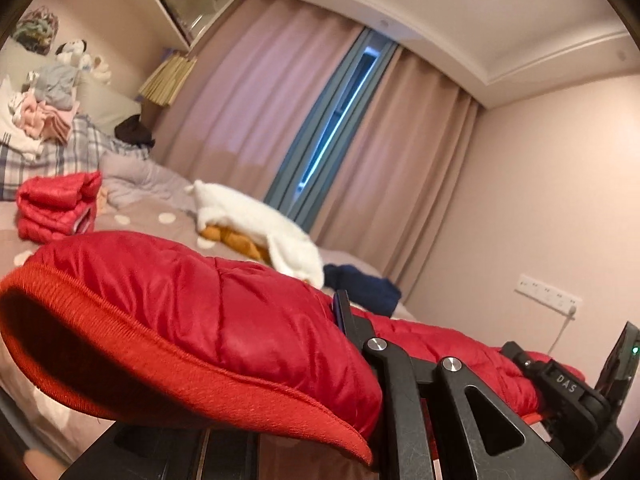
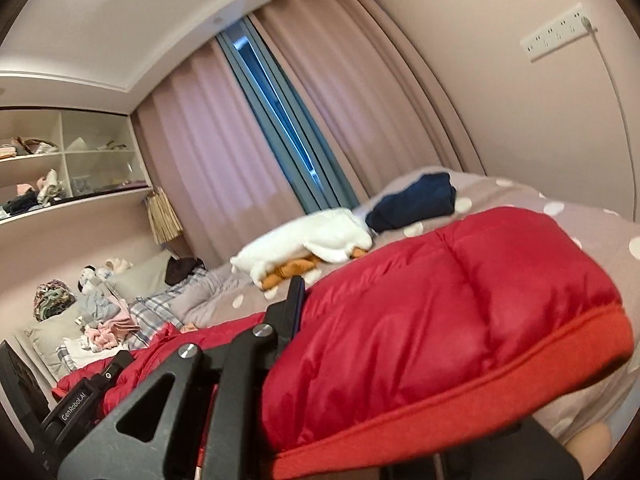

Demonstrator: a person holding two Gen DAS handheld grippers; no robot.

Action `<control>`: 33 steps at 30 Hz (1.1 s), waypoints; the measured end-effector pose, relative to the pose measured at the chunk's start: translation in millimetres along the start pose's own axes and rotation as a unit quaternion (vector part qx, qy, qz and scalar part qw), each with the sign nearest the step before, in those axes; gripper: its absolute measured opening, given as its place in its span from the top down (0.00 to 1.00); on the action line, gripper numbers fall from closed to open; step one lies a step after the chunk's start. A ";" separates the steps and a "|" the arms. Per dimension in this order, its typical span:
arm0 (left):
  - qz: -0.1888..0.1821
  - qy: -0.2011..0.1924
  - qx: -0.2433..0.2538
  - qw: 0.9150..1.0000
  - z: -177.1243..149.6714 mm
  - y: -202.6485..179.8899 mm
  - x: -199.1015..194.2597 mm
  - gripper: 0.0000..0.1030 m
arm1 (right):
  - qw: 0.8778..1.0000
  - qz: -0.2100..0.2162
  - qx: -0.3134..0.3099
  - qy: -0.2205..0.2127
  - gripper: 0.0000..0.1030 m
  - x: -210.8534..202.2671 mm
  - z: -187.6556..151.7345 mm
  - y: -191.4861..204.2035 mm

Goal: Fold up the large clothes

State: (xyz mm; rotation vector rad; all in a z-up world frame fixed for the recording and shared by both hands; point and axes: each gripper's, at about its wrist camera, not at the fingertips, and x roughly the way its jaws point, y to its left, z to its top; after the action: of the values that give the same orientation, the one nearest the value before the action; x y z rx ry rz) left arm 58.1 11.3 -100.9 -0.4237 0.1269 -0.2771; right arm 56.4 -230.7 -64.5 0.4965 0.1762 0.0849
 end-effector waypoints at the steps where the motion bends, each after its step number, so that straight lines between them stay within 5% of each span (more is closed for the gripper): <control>1: -0.003 0.001 -0.001 1.000 -0.2 0.8 1.3 0.86 | 1.000 -0.002 -0.001 0.001 0.86 1.3 -0.9 -0.3; 12: 0.019 0.038 -0.008 0.999 -5.3 13.5 27.7 0.86 | 0.999 -0.022 0.006 0.041 0.84 19.7 -7.7 -2.4; 33: 0.005 0.049 0.007 0.999 16.6 10.1 80.7 0.86 | 0.998 -0.039 -0.048 0.030 0.84 78.3 7.3 3.5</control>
State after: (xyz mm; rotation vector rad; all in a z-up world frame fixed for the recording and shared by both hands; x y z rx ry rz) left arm 140.6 3.0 -95.4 -0.3949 0.2229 -0.2890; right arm 134.5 -221.3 -68.0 0.3920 0.2493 0.0317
